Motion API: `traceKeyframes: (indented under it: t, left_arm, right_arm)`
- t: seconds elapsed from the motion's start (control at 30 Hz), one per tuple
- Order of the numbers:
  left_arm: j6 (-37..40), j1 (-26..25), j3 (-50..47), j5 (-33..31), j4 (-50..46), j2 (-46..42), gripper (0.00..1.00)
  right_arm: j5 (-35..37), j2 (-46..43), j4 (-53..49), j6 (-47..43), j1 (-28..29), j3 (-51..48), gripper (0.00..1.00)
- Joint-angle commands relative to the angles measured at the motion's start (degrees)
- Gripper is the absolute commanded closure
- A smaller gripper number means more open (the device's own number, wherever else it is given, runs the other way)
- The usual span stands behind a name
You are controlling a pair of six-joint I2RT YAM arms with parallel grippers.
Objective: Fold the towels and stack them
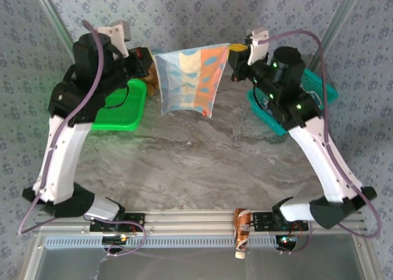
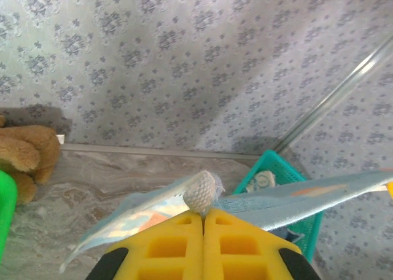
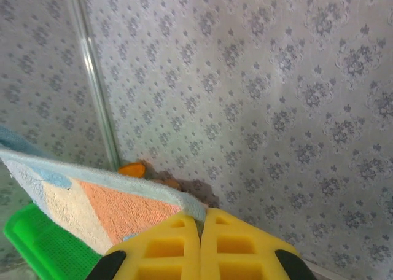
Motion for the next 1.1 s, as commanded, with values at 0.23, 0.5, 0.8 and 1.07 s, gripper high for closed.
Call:
traceKeyframes:
  t: [0.23, 0.5, 0.8, 1.07]
  left_arm:
    - [-4.2, -12.2, -11.4, -11.8, 0.6, -13.9, 1.00]
    - [-9.7, -15.6, -15.9, -17.8, -4.0, -13.3, 1.00]
    - [-7.6, 1.9, -24.8, 0.7, 5.9, -2.1, 1.00]
    - [-2.6, 9.4, -23.0, 7.3, 11.4, 12.7, 1.00]
  right_arm:
    - [1.7, -14.2, -9.7, 4.0, 7.2, -5.9, 1.00]
    - [0.2, -15.6, -13.5, 9.1, 5.6, -12.5, 1.00]
    - [-11.1, -2.1, -3.3, 8.8, -7.0, -17.6, 1.00]
    - [-16.3, 15.8, 7.6, 1.5, -11.7, -15.6, 1.00]
